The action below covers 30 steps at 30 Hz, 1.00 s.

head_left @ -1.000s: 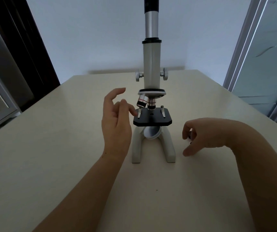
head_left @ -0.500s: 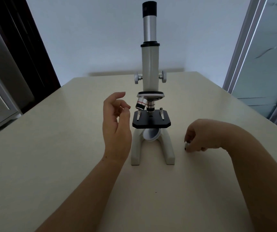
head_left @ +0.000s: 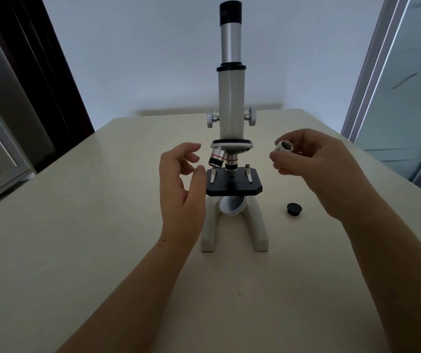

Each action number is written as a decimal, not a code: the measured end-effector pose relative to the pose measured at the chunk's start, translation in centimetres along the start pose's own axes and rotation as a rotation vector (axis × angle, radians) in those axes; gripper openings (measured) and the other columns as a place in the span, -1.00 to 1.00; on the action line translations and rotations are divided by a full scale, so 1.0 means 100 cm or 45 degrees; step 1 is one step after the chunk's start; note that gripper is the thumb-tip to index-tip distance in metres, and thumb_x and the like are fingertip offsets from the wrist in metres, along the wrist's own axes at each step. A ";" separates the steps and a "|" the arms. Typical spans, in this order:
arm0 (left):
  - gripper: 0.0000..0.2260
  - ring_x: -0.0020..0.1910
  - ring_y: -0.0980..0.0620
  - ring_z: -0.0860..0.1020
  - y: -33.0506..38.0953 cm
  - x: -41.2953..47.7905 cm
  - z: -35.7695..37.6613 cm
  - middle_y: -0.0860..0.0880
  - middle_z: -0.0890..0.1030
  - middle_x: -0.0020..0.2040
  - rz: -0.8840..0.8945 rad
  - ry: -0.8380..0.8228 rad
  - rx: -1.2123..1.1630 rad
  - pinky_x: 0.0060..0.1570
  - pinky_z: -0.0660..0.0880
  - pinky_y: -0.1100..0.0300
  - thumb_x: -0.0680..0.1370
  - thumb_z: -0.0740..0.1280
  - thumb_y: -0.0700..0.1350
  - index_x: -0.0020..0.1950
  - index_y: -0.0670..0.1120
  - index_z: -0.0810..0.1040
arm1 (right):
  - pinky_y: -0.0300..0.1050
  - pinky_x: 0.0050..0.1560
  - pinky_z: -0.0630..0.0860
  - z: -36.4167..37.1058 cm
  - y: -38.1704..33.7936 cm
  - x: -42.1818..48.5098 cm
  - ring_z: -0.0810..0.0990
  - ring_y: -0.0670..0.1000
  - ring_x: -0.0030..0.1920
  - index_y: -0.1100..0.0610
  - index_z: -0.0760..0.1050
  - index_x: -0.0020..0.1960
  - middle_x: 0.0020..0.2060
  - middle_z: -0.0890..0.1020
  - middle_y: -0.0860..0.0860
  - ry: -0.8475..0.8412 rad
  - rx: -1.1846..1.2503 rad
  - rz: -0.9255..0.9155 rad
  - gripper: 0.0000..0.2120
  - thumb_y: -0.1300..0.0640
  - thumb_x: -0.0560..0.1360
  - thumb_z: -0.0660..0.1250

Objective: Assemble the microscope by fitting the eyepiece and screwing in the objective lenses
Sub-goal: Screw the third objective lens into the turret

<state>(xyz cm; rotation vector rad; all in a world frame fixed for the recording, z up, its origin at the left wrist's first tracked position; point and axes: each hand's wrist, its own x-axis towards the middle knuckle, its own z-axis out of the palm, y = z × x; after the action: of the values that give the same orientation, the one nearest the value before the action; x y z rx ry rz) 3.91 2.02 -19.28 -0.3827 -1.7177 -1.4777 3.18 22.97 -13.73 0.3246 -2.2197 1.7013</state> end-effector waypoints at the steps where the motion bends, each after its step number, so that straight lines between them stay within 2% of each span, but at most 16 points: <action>1: -0.69 -0.02 0.03 0.45 0.001 0.000 0.000 0.02 0.49 0.04 0.033 -0.011 0.032 0.05 0.40 0.20 0.51 0.22 -0.27 0.20 0.03 0.46 | 0.09 0.06 0.67 0.001 -0.001 -0.001 0.70 0.01 -0.14 -0.01 0.65 -0.02 -0.21 0.72 -0.06 -0.004 0.008 -0.018 -0.86 0.15 0.44 0.49; 3: -0.66 0.07 0.07 0.45 0.003 0.000 0.000 0.10 0.47 0.10 0.138 -0.041 0.127 0.10 0.37 0.28 0.50 0.25 -0.25 0.22 0.06 0.42 | 0.02 0.06 0.65 0.004 -0.003 -0.003 0.68 -0.05 -0.16 -0.07 0.68 0.00 -0.21 0.73 -0.10 -0.030 0.034 -0.040 -0.84 0.12 0.45 0.49; 5: -0.64 0.16 0.00 0.44 0.006 0.000 0.002 0.14 0.42 0.17 0.244 -0.078 0.217 0.16 0.38 0.22 0.49 0.28 -0.22 0.25 0.05 0.40 | 0.01 0.02 0.60 0.005 -0.004 -0.004 0.67 -0.09 -0.18 -0.06 0.66 0.03 -0.22 0.74 -0.10 -0.057 0.089 -0.036 -0.80 0.09 0.42 0.52; 8: -0.59 0.29 -0.09 0.41 0.009 0.000 0.006 -0.02 0.40 0.25 0.335 -0.120 0.303 0.31 0.36 0.09 0.47 0.34 -0.13 0.31 -0.05 0.40 | -0.01 -0.07 0.57 0.006 -0.004 -0.004 0.66 -0.04 -0.22 0.03 0.56 -0.03 -0.24 0.75 -0.03 -0.039 0.180 0.009 -0.74 0.07 0.35 0.57; 11: -0.48 0.36 -0.04 0.36 0.009 -0.001 0.010 -0.09 0.39 0.32 0.371 -0.135 0.395 0.39 0.29 0.14 0.44 0.41 -0.06 0.37 -0.11 0.40 | -0.24 -0.22 0.54 0.009 -0.004 -0.005 0.64 -0.05 -0.25 0.07 0.58 -0.08 -0.23 0.75 0.02 -0.078 0.181 0.005 -0.81 0.10 0.38 0.56; 13: -0.41 0.38 0.00 0.34 0.009 0.000 0.012 -0.10 0.38 0.35 0.354 -0.144 0.454 0.40 0.29 0.12 0.42 0.44 -0.03 0.41 -0.13 0.40 | -0.36 -0.30 0.48 0.013 -0.005 -0.006 0.62 -0.13 -0.31 0.10 0.62 -0.07 -0.24 0.76 0.02 -0.113 0.144 -0.002 -0.86 0.10 0.42 0.52; 17: -0.36 0.39 -0.02 0.35 0.009 0.001 0.018 -0.12 0.40 0.37 0.343 -0.154 0.536 0.37 0.36 -0.02 0.41 0.45 0.04 0.44 -0.11 0.38 | -0.52 -0.43 0.38 0.020 -0.005 -0.008 0.54 -0.29 -0.45 0.10 0.66 -0.11 -0.46 0.66 -0.19 -0.134 0.128 -0.028 -0.95 0.13 0.50 0.45; 22: -0.38 0.36 -0.07 0.40 0.007 0.001 0.020 -0.13 0.44 0.35 0.337 -0.153 0.541 0.34 0.39 -0.09 0.43 0.46 0.04 0.43 -0.10 0.39 | -0.52 -0.40 0.37 0.030 -0.005 -0.010 0.54 -0.29 -0.41 0.00 0.70 -0.17 -0.46 0.65 -0.16 -0.088 0.131 0.022 -0.91 0.06 0.49 0.44; 26: -0.40 0.34 -0.04 0.40 0.008 0.001 0.019 -0.12 0.45 0.34 0.325 -0.149 0.536 0.33 0.39 -0.05 0.44 0.45 0.03 0.43 -0.09 0.40 | -0.50 -0.37 0.39 0.031 -0.006 -0.011 0.56 -0.27 -0.37 -0.01 0.71 -0.16 -0.30 0.74 -0.04 -0.062 0.161 0.075 -0.90 0.04 0.49 0.43; 30: -0.44 0.34 -0.05 0.41 0.009 0.001 0.018 -0.12 0.45 0.34 0.309 -0.143 0.516 0.33 0.38 -0.04 0.45 0.44 0.00 0.43 -0.06 0.40 | -0.51 -0.36 0.41 0.033 -0.007 -0.012 0.56 -0.28 -0.37 -0.03 0.70 -0.16 -0.38 0.70 -0.16 -0.057 0.187 0.078 -0.90 0.04 0.50 0.42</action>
<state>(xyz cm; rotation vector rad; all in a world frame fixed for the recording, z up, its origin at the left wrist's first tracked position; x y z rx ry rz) 3.82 3.92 -18.57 -0.4427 -1.9297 -0.9225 4.17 19.55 -14.42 0.3357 -2.1608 1.9129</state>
